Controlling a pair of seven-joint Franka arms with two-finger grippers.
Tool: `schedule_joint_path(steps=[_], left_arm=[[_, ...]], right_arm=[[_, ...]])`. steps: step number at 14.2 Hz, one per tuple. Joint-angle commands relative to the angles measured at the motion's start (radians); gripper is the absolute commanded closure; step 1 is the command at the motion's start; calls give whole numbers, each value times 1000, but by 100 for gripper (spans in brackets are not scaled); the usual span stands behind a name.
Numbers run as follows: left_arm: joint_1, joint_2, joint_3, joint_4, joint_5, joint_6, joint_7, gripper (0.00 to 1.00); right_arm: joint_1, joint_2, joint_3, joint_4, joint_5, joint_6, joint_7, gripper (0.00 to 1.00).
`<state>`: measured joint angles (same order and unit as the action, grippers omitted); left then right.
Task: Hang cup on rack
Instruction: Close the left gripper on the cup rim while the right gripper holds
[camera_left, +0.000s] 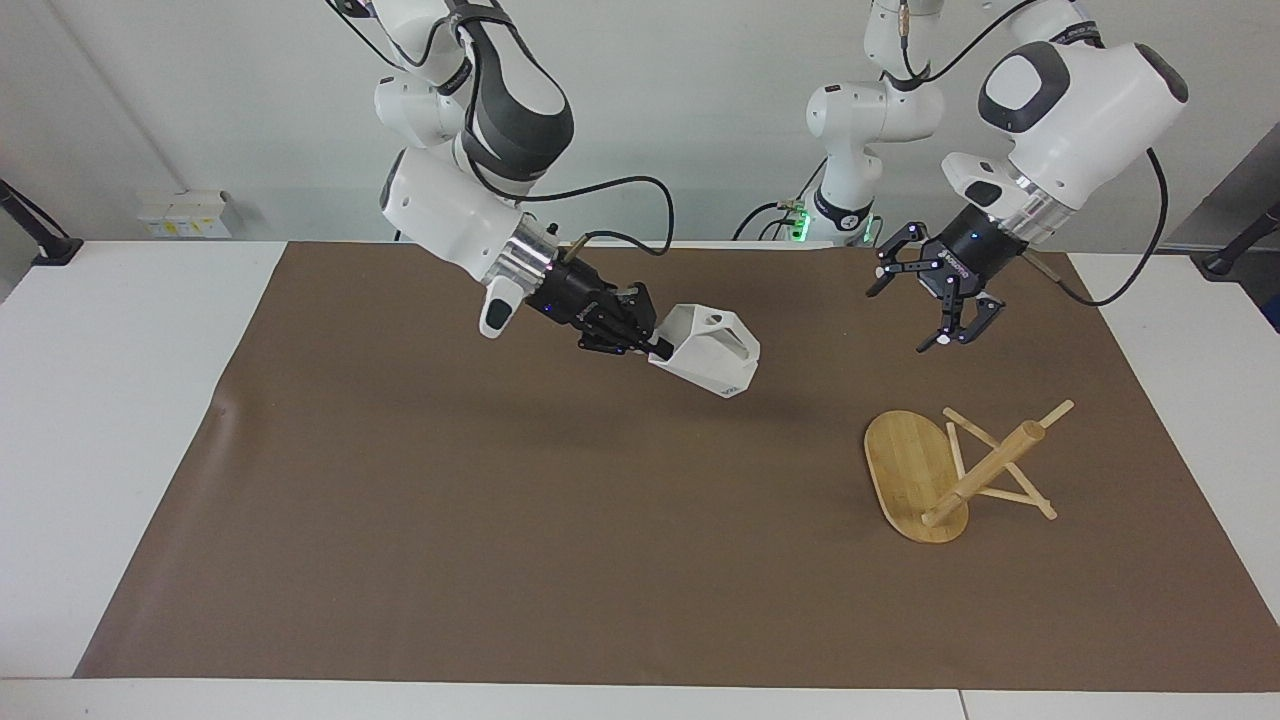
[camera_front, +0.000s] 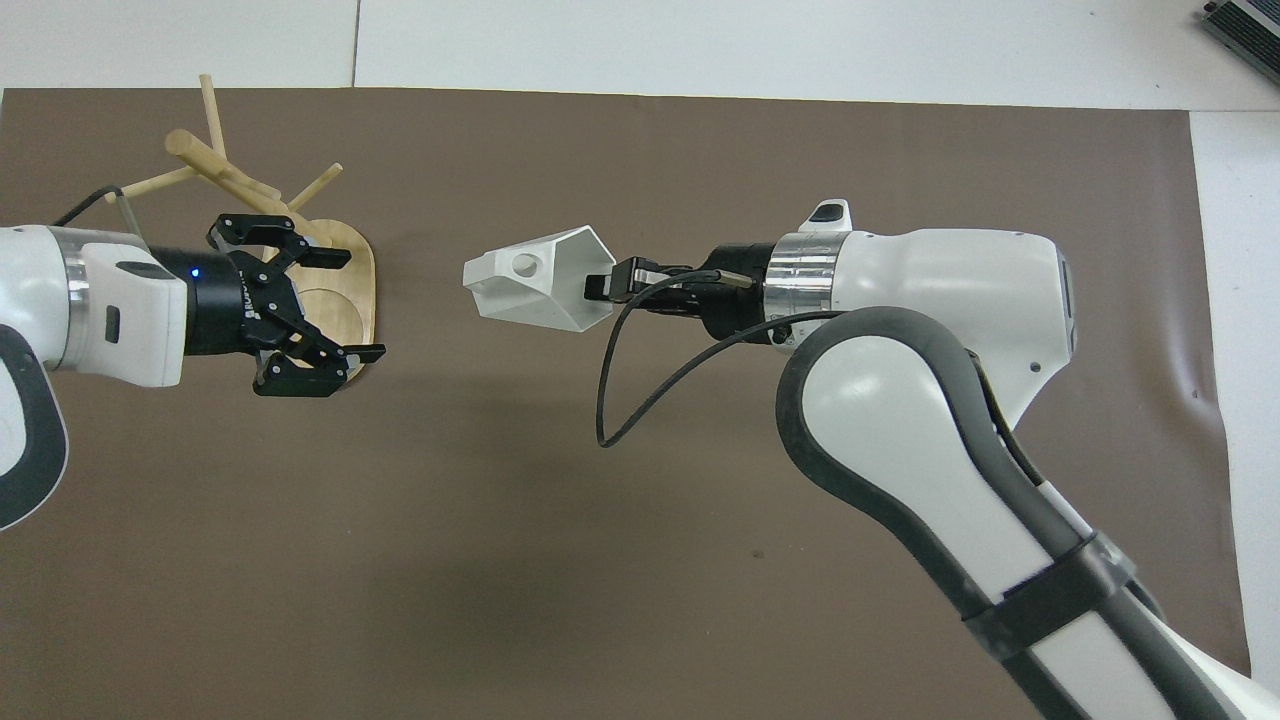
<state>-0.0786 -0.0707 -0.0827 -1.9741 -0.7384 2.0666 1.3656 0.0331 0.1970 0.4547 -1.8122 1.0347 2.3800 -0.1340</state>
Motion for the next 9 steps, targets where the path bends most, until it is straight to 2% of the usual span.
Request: schedule_joint_path(steps=[1, 4, 9], left_arm=[[-21, 43, 11, -15, -75, 70, 148, 0], [-67, 51, 11, -17, -75, 130, 180, 0], [-130, 58, 12, -19, -75, 155, 239, 0]], right_arm=[[-9, 7, 36, 5, -62, 10, -30, 100], [-9, 13, 70, 7, -177, 12, -24, 100], [-7, 13, 96, 7, -180, 21, -9, 100]])
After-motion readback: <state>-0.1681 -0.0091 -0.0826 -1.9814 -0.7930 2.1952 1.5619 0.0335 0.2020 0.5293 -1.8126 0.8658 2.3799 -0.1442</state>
